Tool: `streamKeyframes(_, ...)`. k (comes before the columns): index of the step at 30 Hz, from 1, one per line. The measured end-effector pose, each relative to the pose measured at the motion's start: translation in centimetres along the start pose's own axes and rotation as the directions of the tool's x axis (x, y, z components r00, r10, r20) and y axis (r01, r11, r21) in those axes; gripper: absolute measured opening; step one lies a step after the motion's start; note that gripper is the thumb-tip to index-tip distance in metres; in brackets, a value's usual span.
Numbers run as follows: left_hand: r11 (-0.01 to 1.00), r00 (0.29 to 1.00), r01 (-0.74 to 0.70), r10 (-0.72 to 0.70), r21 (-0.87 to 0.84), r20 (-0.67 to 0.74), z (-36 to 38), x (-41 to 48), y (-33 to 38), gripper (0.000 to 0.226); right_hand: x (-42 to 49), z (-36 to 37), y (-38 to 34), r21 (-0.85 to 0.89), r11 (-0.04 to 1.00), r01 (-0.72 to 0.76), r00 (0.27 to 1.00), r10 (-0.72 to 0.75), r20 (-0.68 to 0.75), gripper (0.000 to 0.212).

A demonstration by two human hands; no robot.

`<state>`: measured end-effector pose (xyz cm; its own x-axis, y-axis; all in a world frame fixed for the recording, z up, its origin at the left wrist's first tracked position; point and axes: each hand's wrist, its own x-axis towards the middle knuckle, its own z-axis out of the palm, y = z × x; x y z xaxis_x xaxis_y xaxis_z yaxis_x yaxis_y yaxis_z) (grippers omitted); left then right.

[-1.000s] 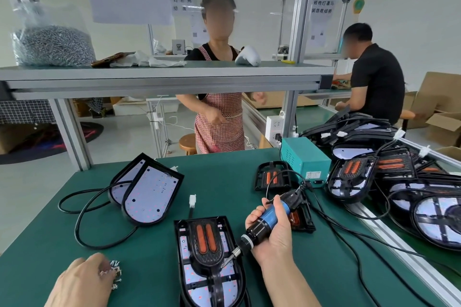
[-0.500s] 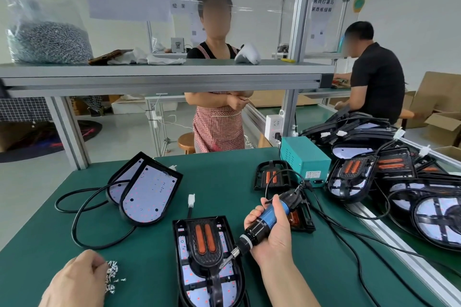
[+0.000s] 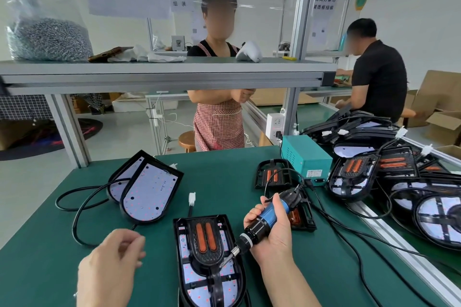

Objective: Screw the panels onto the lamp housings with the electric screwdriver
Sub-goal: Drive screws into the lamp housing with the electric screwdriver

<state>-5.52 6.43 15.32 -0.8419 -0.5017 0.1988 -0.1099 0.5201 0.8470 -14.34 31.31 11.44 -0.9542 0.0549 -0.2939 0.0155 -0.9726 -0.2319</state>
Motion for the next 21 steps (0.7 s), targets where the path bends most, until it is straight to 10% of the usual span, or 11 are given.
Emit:
streamKeyframes(9,0.993,0.891,-0.056,0.095,-0.100,0.443,4.7,-5.0,5.0,0.034,-0.1,0.3,-0.3,0.045,0.999,0.005,1.000,-0.007,0.026,0.033)
streamKeyframes(21,0.995,0.867,-0.021,0.067,-0.097,0.494,5.5,-5.5,5.3,0.029,0.3,0.4,-0.6,0.110,0.994,0.017,1.000,-0.019,0.021,0.034)
